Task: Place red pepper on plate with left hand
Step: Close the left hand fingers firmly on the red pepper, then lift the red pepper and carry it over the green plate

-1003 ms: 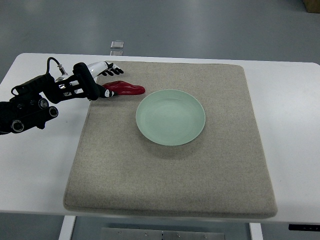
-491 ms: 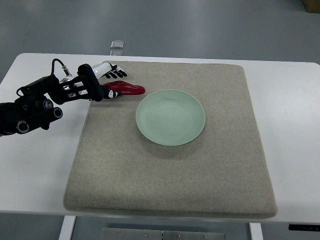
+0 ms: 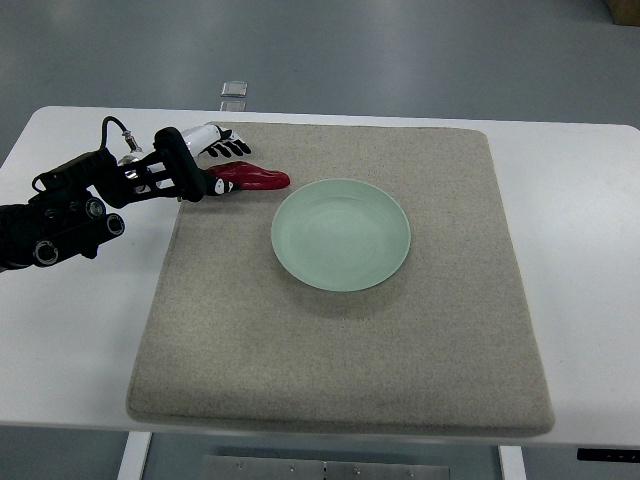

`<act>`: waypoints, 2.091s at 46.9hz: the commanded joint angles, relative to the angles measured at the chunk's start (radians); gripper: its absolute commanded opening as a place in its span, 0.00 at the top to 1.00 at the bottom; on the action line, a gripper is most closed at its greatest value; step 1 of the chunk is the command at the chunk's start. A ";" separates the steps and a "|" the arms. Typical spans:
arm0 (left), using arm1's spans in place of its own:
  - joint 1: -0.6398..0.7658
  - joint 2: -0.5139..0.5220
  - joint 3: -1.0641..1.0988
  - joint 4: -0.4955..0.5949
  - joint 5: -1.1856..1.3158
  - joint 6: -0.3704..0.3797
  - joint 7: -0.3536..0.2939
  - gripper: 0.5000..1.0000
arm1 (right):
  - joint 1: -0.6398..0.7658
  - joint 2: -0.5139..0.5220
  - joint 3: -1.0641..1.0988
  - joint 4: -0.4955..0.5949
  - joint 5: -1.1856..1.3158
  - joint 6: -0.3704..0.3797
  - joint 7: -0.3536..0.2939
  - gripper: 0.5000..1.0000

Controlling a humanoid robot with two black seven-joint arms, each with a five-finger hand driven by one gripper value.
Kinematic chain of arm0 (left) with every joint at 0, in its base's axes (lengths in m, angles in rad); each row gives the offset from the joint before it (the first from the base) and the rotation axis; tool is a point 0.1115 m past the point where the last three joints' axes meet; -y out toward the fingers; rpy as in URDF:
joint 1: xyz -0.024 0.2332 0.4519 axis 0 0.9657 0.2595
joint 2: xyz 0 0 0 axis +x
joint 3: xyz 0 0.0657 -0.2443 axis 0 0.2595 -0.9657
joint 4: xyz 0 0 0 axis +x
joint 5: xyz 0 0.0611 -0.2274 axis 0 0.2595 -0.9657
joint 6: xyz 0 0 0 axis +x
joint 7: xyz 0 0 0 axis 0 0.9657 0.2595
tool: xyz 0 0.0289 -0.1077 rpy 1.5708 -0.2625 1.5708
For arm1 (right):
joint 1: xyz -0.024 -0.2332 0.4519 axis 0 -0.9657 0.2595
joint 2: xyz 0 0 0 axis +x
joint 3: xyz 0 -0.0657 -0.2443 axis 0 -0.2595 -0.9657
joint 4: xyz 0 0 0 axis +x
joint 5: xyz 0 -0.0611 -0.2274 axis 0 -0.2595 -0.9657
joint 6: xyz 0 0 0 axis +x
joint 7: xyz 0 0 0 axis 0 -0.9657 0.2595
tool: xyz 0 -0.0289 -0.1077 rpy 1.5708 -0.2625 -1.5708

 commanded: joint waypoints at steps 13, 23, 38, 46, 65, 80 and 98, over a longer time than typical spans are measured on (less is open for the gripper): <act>0.001 -0.006 0.020 0.009 0.006 0.002 -0.001 0.57 | 0.000 0.000 0.000 0.000 0.000 0.000 0.001 0.14; 0.001 -0.011 0.020 0.018 0.011 0.002 -0.001 0.59 | 0.000 0.000 0.000 0.000 0.000 0.000 0.001 0.14; 0.000 -0.012 0.020 0.023 0.011 0.002 -0.001 0.74 | 0.000 0.000 0.000 0.000 0.000 0.000 0.001 0.14; 0.000 -0.012 0.018 0.023 0.011 0.002 -0.001 0.77 | 0.000 0.000 0.000 0.000 0.000 0.000 -0.001 0.14; 0.000 -0.012 0.008 0.017 0.009 0.002 -0.001 1.00 | 0.000 0.000 0.000 0.000 0.000 0.000 -0.001 0.14; -0.013 -0.011 -0.029 0.001 0.006 0.003 -0.005 1.00 | 0.000 0.000 0.000 0.000 0.000 0.000 -0.001 0.14; -0.042 -0.003 -0.123 -0.163 0.149 -0.008 -0.021 1.00 | 0.000 0.000 0.000 0.000 0.000 0.000 -0.001 0.14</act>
